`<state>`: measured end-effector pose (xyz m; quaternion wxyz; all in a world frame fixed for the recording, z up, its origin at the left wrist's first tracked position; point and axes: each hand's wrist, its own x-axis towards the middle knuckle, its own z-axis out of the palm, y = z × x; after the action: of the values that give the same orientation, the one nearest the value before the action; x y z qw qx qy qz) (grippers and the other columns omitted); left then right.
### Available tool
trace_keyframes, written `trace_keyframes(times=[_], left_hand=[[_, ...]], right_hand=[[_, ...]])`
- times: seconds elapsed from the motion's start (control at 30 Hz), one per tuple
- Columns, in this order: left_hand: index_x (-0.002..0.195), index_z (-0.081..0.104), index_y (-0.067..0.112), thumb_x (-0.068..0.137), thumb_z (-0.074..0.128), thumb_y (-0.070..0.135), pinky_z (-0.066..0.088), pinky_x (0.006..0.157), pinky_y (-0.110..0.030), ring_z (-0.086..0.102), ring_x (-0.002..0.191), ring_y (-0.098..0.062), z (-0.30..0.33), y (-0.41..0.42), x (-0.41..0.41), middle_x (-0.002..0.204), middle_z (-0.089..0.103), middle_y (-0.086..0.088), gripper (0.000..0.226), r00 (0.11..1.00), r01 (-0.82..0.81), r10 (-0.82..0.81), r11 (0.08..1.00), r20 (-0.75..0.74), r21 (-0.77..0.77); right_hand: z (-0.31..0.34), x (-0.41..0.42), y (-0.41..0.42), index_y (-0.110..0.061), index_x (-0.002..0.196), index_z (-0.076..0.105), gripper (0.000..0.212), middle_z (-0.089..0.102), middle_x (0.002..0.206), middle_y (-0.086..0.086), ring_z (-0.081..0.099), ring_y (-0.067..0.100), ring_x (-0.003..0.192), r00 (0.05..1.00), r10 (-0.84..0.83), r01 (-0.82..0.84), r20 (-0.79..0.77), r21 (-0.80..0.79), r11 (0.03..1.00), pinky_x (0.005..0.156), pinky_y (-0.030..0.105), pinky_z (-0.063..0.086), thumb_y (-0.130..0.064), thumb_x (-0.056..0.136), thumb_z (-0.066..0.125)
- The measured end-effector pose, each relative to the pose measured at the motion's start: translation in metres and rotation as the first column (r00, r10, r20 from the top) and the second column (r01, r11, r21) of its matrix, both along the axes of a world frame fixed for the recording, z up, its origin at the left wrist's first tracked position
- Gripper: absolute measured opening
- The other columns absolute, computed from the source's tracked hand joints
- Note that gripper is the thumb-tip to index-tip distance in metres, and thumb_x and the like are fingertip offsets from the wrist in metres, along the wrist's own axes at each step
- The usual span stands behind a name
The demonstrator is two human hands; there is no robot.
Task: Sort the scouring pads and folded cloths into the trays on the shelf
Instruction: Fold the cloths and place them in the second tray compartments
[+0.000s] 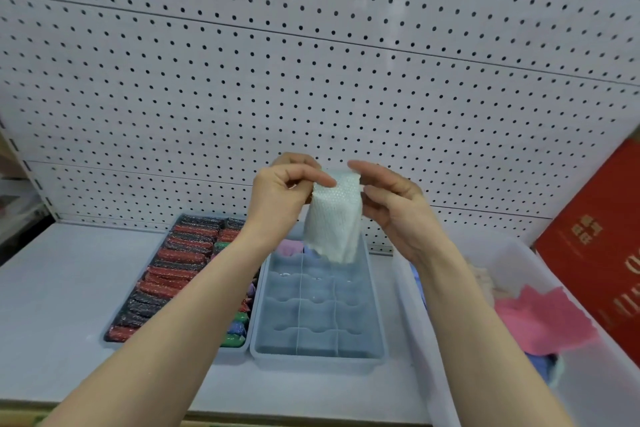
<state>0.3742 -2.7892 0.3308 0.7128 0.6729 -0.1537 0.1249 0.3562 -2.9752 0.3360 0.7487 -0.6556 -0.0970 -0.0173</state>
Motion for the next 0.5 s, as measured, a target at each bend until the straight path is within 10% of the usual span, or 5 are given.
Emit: trace_keyframes(times=[0.27,0.4,0.5], left_hand=[[0.094,0.077,0.021,0.092,0.052,-0.008,0.048,0.083,-0.017,0.056,0.101,0.002,-0.002,0.002,-0.003,0.108,0.059,0.003,0.038,0.98,-0.144,0.127,0.984,0.15,0.106],[0.138,0.05,0.024,0.098,0.056,0.026,0.054,0.093,-0.033,0.064,0.11,-0.014,-0.005,0.006,-0.003,0.127,0.059,0.005,0.04,0.981,0.047,-0.054,0.998,-0.185,-0.043],[0.127,0.058,0.012,0.089,0.067,0.019,0.055,0.092,-0.039,0.069,0.105,-0.024,-0.011,0.009,-0.004,0.115,0.07,-0.006,0.039,0.902,0.185,-0.201,0.98,-0.382,-0.077]], right_hand=[[-0.019,0.0,0.012,-0.004,0.105,0.069,0.015,0.073,0.096,0.017,0.07,0.022,0.082,0.994,-0.014,0.0,-0.106,-0.134,0.991,0.072,0.03,0.058,-0.003,0.092,0.063],[-0.016,0.005,0.014,-0.011,0.103,0.068,0.016,0.071,0.088,0.011,0.069,0.022,0.082,0.997,-0.044,0.042,-0.065,-0.033,0.999,0.072,0.029,0.058,-0.001,0.093,0.061],[-0.015,0.006,0.015,-0.017,0.122,0.059,0.032,0.073,0.087,0.009,0.071,0.022,0.079,1.0,-0.018,0.018,-0.023,-0.022,1.0,0.072,0.03,0.056,0.0,0.095,0.057]])
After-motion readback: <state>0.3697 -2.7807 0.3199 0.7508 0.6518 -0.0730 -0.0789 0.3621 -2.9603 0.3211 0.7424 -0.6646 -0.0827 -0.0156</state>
